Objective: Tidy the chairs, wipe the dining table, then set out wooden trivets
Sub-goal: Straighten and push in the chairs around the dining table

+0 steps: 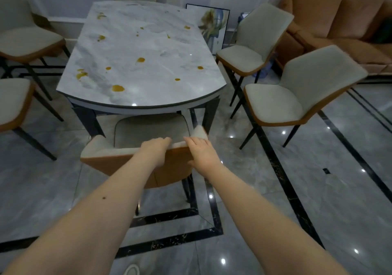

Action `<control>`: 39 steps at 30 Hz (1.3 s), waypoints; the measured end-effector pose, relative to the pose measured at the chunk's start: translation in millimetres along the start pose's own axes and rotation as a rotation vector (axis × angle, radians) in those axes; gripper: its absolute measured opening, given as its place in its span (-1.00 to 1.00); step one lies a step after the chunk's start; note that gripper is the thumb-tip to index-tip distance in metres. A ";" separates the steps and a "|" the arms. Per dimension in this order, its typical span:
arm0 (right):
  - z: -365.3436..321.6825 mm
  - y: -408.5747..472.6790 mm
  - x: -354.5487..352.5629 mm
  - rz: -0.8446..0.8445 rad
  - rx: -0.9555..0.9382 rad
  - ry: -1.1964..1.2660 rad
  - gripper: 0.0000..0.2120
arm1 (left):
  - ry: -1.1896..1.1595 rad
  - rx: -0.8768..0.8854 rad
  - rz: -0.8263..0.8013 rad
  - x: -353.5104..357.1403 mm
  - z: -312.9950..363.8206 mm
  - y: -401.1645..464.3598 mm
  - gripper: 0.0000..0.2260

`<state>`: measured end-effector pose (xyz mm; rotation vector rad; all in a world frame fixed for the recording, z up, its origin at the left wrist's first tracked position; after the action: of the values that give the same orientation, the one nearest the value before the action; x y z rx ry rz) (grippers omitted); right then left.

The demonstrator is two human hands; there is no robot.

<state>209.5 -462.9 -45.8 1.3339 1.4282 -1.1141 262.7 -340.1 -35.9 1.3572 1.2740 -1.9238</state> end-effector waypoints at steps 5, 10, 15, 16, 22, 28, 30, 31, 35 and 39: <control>80.7 -37.8 -41.6 0.045 0.079 0.018 -0.32 | -0.044 0.080 0.042 -20.6 102.6 11.9 -0.35; 178.4 -71.2 -67.5 0.019 0.238 0.007 -0.28 | -0.018 0.220 0.032 -36.5 191.9 43.2 -0.46; 279.7 -91.8 -91.1 0.044 0.388 -0.022 -0.26 | -0.017 0.310 -0.007 -47.6 283.2 96.8 -0.43; 301.3 -93.1 -96.7 0.052 0.412 -0.026 -0.27 | -0.004 0.337 0.000 -50.6 303.1 110.4 -0.40; 414.1 -84.4 -133.2 0.106 0.530 -0.030 -0.35 | -0.018 0.461 -0.005 -74.2 408.7 186.6 -0.37; 517.3 -87.7 -171.2 0.129 0.632 -0.014 -0.32 | -0.040 0.531 -0.019 -106.1 516.7 253.8 -0.44; 555.0 -95.9 -180.2 0.128 0.688 -0.013 -0.31 | -0.050 0.561 -0.059 -110.6 555.3 273.9 -0.42; 575.5 -99.8 -185.3 0.130 0.711 -0.015 -0.30 | -0.059 0.581 -0.079 -113.6 576.1 284.2 -0.43; 646.5 -107.0 -201.5 0.147 0.753 -0.017 -0.34 | -0.065 0.637 -0.093 -121.7 646.6 322.0 -0.42; 735.8 -110.0 -224.0 0.165 0.775 -0.035 -0.37 | -0.025 0.679 -0.064 -134.5 731.7 363.0 -0.44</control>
<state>124.0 -1233.2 9.3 1.8993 0.8460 -1.6479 251.3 -1167.4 -5.5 1.5920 0.6636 -2.5384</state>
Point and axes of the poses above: each hand's wrist, its own y-axis towards the middle knuckle, its own x-axis out of the palm, z = x × y, the point moved 6 cm from there along y, towards the middle knuckle
